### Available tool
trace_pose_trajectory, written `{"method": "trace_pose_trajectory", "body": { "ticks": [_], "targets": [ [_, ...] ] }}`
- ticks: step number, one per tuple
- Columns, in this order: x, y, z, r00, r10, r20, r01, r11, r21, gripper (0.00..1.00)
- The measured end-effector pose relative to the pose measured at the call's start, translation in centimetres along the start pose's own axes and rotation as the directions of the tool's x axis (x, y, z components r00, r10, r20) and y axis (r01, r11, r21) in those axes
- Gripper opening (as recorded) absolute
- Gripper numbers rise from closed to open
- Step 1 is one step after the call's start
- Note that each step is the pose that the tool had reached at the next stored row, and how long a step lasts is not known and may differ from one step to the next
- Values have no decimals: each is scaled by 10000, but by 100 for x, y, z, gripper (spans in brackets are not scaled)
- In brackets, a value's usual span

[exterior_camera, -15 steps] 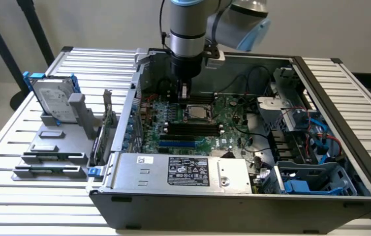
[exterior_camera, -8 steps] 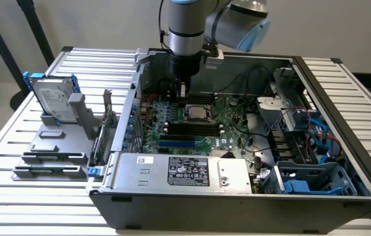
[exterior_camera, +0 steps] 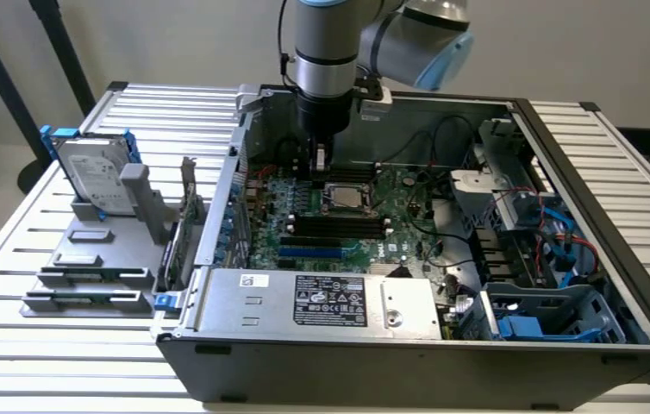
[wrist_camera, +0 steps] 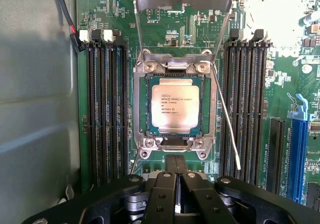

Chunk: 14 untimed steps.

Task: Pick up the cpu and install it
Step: 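Close the cpu cover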

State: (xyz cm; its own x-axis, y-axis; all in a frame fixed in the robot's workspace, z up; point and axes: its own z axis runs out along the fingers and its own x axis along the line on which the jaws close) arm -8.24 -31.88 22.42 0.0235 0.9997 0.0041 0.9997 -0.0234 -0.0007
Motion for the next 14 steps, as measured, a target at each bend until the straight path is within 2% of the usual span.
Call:
{"method": "trace_pose_trajectory", "body": {
  "ticks": [6, 10, 14],
  "targets": [
    [0, 21, -4, 10000, 1, 3, -1, 10000, 2, 11],
    [5, 175, -66, 10000, 0, 0, 0, 10000, 20, 11],
    [3, 357, -215, 10000, 0, 3, 0, 10000, 62, 11]
  ]
}}
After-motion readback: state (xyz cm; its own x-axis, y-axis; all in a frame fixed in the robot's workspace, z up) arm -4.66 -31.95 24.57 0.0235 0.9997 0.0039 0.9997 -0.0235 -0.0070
